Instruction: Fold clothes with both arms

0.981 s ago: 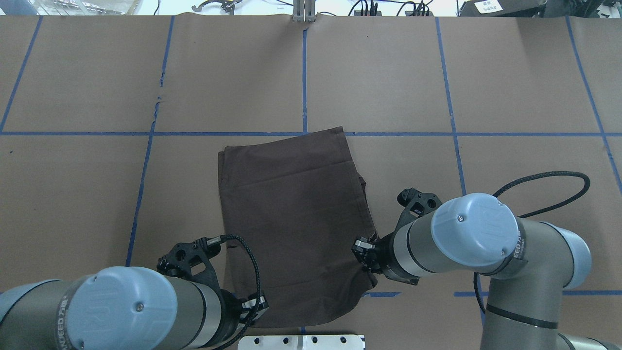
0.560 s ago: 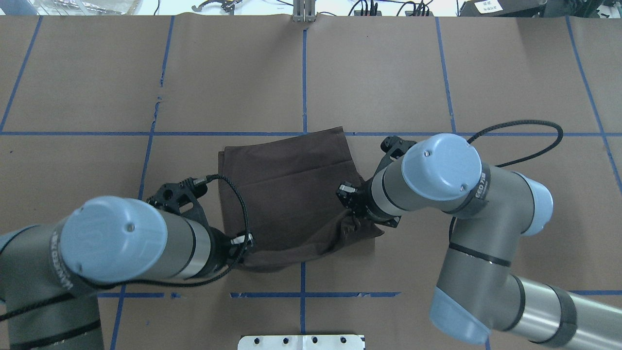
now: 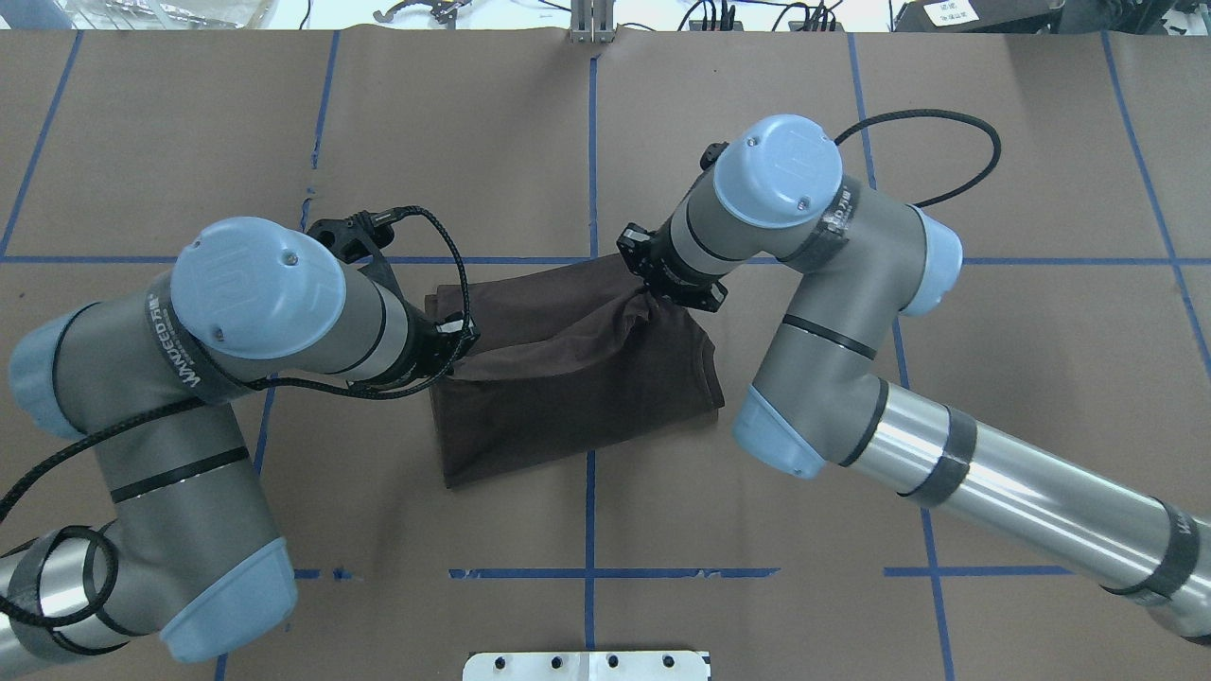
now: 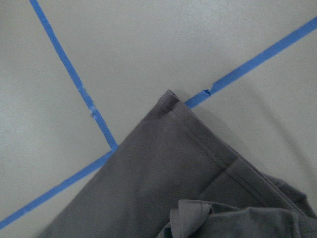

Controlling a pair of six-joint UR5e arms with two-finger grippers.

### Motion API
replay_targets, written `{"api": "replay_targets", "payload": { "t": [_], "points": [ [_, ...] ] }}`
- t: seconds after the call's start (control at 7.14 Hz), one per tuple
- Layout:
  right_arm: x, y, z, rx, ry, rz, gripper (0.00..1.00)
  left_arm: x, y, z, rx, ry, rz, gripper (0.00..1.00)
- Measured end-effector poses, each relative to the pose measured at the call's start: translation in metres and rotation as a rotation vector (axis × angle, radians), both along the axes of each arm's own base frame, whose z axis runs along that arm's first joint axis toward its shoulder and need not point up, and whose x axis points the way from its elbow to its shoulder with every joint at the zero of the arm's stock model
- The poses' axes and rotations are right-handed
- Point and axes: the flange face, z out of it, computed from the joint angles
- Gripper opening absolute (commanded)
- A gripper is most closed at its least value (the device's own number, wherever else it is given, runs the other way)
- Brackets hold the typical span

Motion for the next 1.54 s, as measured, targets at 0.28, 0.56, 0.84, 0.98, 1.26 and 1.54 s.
{"api": "replay_targets", "payload": {
  "t": [0.28, 0.56, 0.84, 0.98, 1.26, 1.54],
  "points": [
    [-0.020, -0.042, 0.008, -0.007, 0.008, 0.028, 1.00, 0.024, -0.054, 0.038, 0.027, -0.003, -0.036, 1.00],
    [-0.027, -0.092, 0.028, -0.026, 0.021, 0.065, 1.00, 0.028, -0.125, 0.086, 0.085, -0.026, -0.073, 1.00],
    [0.010, -0.131, 0.031, -0.073, -0.008, 0.065, 1.00, 0.004, -0.160, 0.097, 0.169, -0.056, -0.051, 1.00],
    [0.026, -0.141, 0.028, -0.080, -0.026, 0.048, 1.00, 0.000, -0.163, 0.097, 0.180, -0.049, -0.019, 1.00],
    [0.059, -0.154, 0.034, -0.019, -0.012, 0.008, 1.00, -0.042, -0.178, 0.093, 0.236, -0.033, 0.064, 1.00],
    [0.165, -0.164, 0.091, 0.126, 0.118, -0.105, 1.00, -0.156, -0.214, 0.129, 0.391, -0.117, 0.155, 1.00]
  ]
}}
